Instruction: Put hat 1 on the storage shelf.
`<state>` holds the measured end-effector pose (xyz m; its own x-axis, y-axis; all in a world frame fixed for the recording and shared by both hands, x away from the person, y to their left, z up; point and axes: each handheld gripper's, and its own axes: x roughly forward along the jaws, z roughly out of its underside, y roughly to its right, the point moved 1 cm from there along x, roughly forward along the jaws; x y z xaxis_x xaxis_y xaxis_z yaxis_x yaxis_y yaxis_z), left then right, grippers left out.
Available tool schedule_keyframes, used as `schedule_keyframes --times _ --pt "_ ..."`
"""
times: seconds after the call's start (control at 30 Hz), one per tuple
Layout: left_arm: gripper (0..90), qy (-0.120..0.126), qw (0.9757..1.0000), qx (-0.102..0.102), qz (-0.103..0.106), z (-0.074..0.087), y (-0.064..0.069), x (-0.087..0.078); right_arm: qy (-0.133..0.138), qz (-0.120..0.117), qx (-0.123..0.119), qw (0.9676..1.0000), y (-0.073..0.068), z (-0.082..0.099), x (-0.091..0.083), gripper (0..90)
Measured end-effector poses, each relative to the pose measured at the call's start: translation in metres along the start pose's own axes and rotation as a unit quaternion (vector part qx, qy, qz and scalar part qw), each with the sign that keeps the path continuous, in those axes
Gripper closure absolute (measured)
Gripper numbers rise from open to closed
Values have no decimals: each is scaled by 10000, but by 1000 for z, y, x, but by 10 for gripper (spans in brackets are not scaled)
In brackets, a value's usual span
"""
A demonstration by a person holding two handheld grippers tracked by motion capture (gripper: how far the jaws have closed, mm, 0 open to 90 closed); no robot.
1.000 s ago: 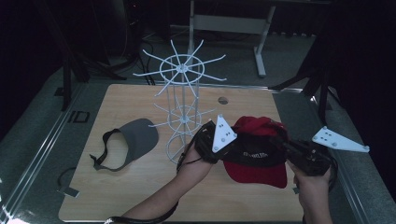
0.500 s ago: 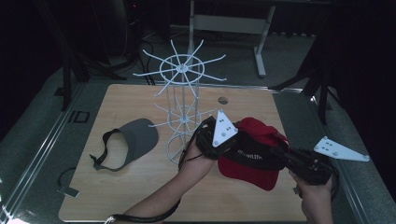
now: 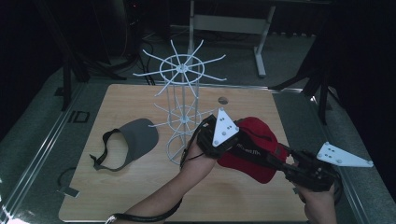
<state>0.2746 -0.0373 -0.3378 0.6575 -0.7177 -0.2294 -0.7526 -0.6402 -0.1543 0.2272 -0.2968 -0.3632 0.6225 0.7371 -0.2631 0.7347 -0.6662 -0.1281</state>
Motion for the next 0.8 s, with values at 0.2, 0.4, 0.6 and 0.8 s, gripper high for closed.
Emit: schedule_keyframes --times 0.2,0.4,0.6,0.8 --pt "873 44 10000 -23 48 -1 2 -1 71 -393 -246 9989 -10 -7 -5 439" --pt "873 -2 9999 21 138 1 2 -1 252 -752 -442 9959 -20 -16 -11 407" --pt "872 -15 9995 118 302 6 -1 -6 486 -639 -515 9954 -16 -24 -16 480" --pt "871 -123 9962 220 835 16 -8 -12 61 -255 -646 9976 -9 -24 4 534"
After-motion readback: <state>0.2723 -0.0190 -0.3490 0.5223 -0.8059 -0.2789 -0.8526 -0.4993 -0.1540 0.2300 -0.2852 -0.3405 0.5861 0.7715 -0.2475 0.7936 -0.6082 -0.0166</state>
